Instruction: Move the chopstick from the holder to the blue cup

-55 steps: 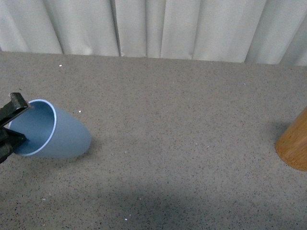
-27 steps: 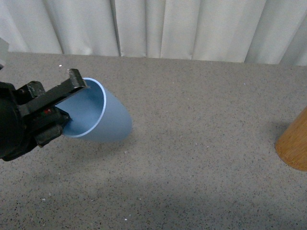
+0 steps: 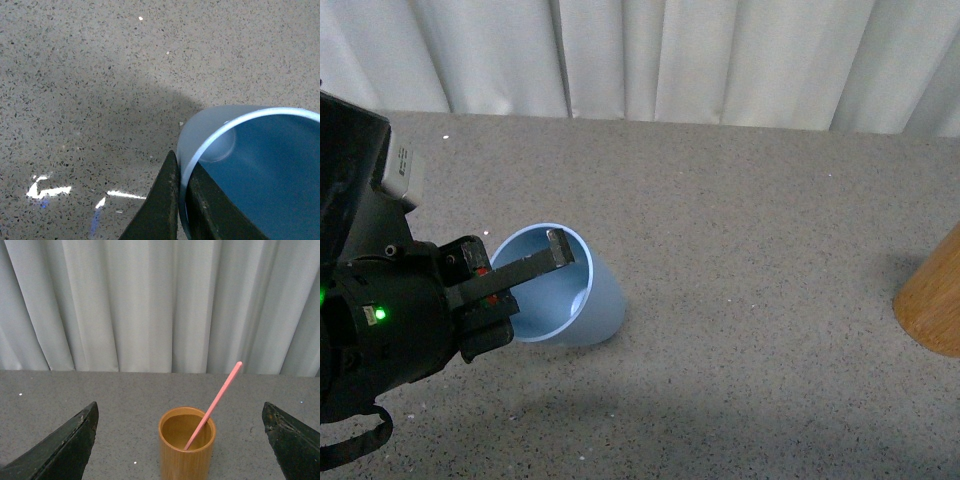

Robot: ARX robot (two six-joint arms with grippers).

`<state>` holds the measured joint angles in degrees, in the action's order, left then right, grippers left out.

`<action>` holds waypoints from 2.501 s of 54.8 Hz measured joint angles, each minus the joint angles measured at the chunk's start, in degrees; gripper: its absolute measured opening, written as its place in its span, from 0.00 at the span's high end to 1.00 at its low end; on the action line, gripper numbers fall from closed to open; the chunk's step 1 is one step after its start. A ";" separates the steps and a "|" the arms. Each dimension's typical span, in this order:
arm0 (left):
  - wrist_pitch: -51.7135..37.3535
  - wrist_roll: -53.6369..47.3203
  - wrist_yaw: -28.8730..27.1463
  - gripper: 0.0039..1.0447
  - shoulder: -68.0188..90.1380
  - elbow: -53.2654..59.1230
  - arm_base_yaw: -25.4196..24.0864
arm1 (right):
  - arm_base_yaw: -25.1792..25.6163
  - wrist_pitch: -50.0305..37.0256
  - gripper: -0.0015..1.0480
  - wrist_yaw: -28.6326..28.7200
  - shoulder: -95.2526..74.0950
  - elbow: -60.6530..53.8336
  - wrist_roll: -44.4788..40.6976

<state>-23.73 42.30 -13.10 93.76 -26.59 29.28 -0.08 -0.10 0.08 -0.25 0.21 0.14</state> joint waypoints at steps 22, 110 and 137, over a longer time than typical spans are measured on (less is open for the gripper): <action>-0.70 -0.74 -1.75 0.97 2.51 0.46 0.96 | 0.00 0.00 0.09 0.00 0.00 0.00 0.00; -22.34 -40.39 12.72 0.91 -46.31 26.88 -28.96 | 0.00 0.02 0.09 0.07 0.00 0.00 0.00; 23.65 -41.81 13.09 0.97 -93.48 25.62 -29.14 | 0.00 0.02 0.09 -0.02 0.00 0.00 0.00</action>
<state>-0.08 0.49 -0.01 0.27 -0.97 0.14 -0.08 -0.08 0.05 -0.25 0.21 0.14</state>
